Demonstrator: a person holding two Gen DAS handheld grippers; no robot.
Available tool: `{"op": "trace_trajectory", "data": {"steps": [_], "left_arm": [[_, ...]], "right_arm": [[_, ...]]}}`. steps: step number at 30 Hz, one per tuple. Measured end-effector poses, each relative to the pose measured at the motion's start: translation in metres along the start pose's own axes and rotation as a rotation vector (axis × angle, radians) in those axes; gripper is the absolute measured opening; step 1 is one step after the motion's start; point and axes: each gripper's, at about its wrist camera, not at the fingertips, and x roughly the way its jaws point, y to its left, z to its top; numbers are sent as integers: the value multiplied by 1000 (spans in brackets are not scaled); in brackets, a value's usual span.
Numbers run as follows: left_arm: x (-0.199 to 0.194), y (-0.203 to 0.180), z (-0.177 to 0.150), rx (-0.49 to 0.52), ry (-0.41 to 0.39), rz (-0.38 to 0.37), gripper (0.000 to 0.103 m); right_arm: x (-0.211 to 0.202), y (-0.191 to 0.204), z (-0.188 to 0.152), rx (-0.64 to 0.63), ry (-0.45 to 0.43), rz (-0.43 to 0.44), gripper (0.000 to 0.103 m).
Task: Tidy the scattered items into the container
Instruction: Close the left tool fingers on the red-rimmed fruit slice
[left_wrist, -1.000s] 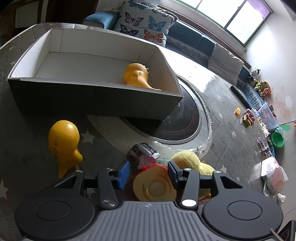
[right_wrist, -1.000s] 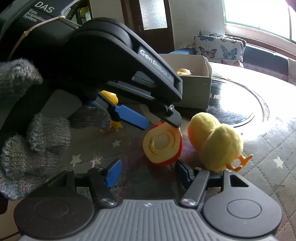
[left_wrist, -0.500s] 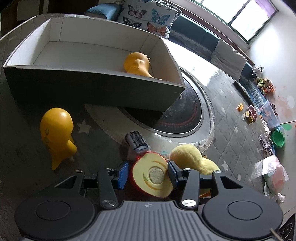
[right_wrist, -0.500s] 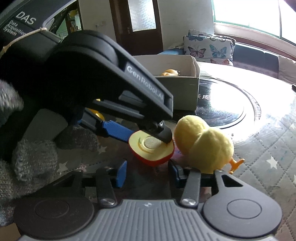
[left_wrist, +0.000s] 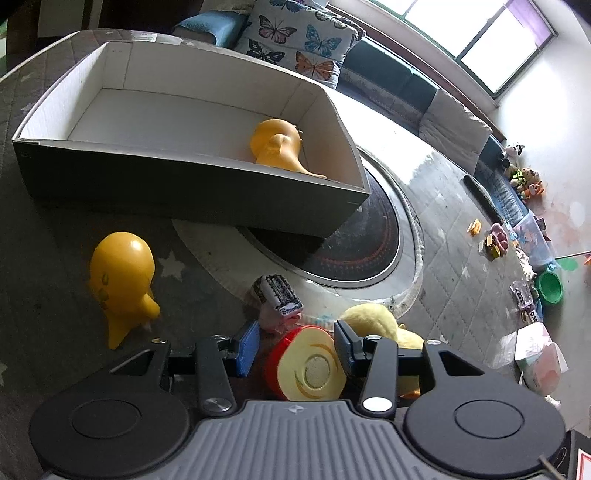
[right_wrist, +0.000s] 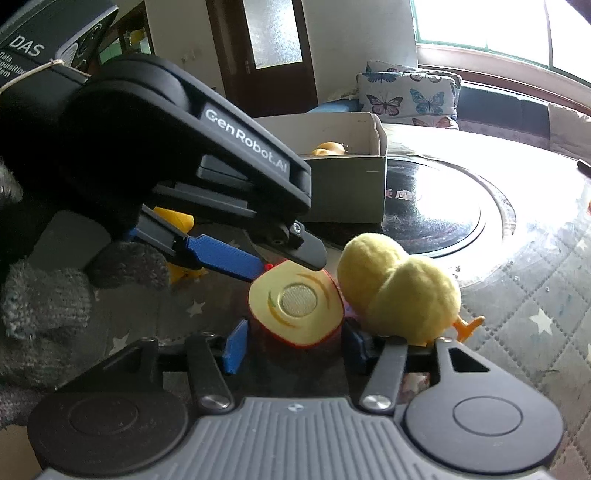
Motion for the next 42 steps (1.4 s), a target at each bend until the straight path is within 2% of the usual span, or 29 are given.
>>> {"op": "trace_trajectory", "data": {"steps": [9,26,42], "left_arm": [[4,0,-1,4,17,2,47],[3,-6,-1,32,19,-7,47],[11,-2,-2,18,47,3,47]], "right_arm": [[-3,6,-2,-32,16,27,55],[4,1,5,-33,7,7,54],[-5,5,-5,-14,-2,17,52]]}}
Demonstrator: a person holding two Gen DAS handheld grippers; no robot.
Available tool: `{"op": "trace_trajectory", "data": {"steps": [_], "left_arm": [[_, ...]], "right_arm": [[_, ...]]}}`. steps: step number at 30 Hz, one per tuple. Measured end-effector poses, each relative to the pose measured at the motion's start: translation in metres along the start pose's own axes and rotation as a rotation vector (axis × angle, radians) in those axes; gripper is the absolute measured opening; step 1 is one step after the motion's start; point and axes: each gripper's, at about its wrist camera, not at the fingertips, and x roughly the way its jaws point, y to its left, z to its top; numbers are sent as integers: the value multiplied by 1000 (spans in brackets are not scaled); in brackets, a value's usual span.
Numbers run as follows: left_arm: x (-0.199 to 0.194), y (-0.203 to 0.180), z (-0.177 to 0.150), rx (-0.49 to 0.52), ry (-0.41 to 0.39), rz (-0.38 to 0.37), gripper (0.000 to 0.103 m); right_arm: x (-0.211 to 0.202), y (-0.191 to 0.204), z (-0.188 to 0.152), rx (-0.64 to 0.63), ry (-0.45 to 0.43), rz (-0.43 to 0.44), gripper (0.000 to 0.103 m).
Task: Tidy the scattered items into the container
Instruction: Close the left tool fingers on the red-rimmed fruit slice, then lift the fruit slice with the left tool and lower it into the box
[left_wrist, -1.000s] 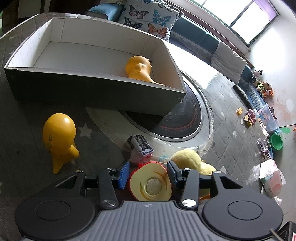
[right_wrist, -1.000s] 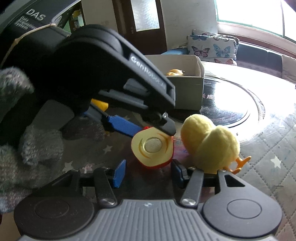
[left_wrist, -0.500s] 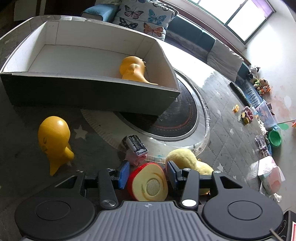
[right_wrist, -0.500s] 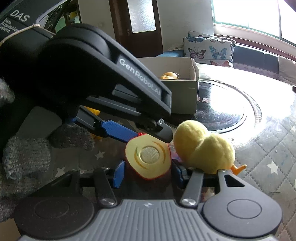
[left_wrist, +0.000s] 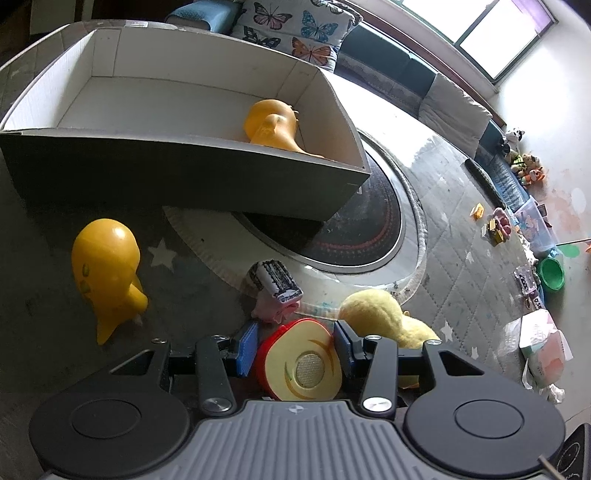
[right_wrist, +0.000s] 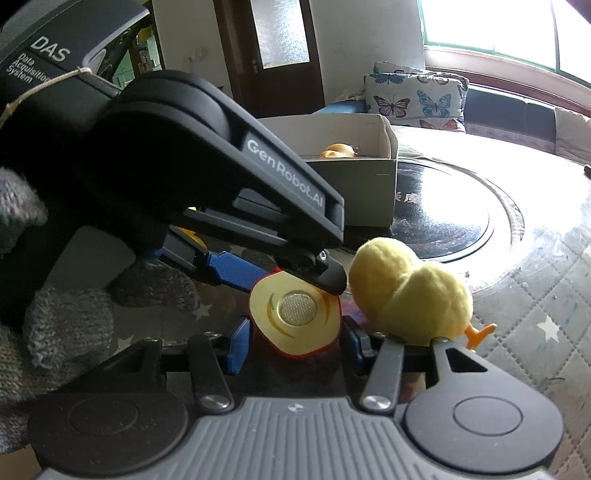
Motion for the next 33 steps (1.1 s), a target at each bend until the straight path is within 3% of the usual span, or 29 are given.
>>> {"op": "trace_trajectory", "data": {"steps": [14,25,33], "left_arm": [[-28,-2,6,9,-52,-35,41],[-54,-3,53,27,-144,-39,40],[-52,12,107,18,-189,-2,40]], "right_arm": [[-22,7,7,-25,-51,0,51],[-16,7,64,-86,-122,25,51],[24,9,116,-113,-138,68,51]]}}
